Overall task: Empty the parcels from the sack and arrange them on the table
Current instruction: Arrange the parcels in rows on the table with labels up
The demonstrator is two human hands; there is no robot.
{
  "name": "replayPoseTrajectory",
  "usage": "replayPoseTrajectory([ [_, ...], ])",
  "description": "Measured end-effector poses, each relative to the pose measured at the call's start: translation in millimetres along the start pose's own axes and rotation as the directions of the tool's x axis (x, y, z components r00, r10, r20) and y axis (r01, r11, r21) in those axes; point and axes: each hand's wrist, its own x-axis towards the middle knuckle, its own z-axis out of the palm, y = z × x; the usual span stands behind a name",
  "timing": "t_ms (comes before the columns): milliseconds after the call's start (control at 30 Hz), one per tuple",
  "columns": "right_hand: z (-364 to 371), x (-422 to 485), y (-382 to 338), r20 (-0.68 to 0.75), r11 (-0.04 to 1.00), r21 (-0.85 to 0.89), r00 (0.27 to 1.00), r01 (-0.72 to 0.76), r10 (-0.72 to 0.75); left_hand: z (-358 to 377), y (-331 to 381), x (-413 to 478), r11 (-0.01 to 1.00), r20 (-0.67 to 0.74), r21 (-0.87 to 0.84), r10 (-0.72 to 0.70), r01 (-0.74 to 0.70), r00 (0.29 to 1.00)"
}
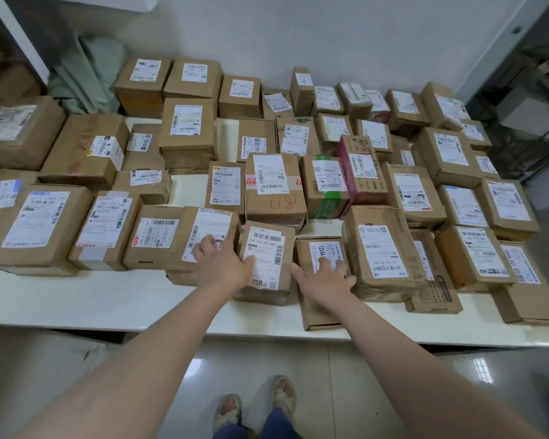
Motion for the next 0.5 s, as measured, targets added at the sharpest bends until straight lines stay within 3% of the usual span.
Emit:
replayPoseTrajectory([
  [100,-2.3,1.3,2.8,0.124,0.997,0.043,0.99,-0.066,0.061,1.5,1.2,-0.4,0.998,-0.001,-0.056,0.028,-0.028,1.0],
  [200,1.2,5.8,-0.5,0.107,0.993,0.114,0.994,-0.041,0.029,4.3,4.6,-1.4,0.99,-0.04,-0.124,0.06,-0.064,0.997],
  [500,-17.7,10.5,-6.8,0.126,0.967,0.253,0.992,-0.002,-0.031,4.7,28.3,-2.2,0.999,-0.053,-0.001,-0.044,0.044,0.998],
])
